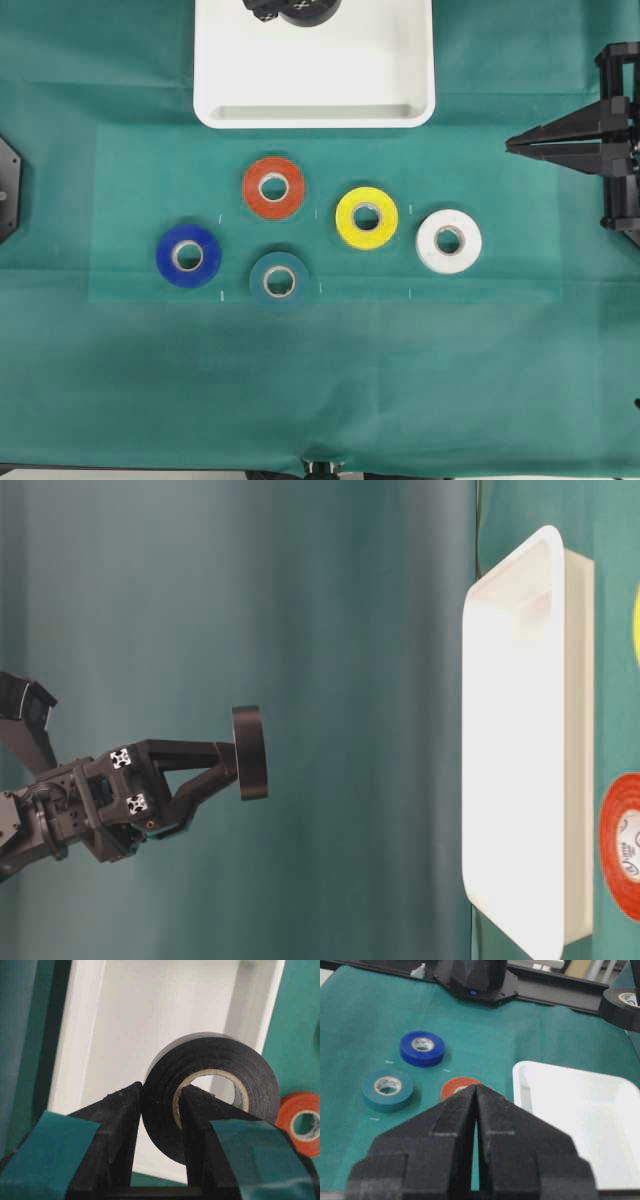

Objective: Pick up the tape from a random location and place it into the white case.
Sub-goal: 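Carry the black roll with the left gripper over the white tray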

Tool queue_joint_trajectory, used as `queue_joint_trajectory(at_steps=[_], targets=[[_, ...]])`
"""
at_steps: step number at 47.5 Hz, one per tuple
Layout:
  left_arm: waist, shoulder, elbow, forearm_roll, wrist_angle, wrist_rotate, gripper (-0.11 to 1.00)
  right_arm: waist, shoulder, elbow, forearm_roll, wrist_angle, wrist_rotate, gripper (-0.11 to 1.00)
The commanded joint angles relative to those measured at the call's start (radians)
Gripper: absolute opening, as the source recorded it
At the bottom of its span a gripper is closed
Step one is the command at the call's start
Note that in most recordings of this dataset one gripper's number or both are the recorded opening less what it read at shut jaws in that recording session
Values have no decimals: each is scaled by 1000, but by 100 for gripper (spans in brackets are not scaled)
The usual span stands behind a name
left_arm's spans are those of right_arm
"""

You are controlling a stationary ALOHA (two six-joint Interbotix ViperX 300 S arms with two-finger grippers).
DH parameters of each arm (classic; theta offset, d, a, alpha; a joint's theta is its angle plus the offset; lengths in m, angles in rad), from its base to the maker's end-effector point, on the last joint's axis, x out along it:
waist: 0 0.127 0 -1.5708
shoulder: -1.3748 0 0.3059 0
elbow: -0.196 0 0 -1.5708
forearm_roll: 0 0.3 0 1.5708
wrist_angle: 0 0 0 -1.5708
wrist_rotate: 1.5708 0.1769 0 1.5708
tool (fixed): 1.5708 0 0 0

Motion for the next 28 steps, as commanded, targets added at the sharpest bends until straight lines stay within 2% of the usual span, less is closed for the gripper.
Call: queue_joint_trajectory(at_steps=[1, 15, 28], targets=[[-2, -23, -17, 0, -3, -2, 20, 0, 5, -29, -2, -6, 2, 0], [0, -14, 3, 0, -21, -2, 20, 0, 5, -29, 0, -5, -2, 0], [8, 15, 120, 0, -138, -2, 20, 2, 8, -28, -2, -5, -2, 0]])
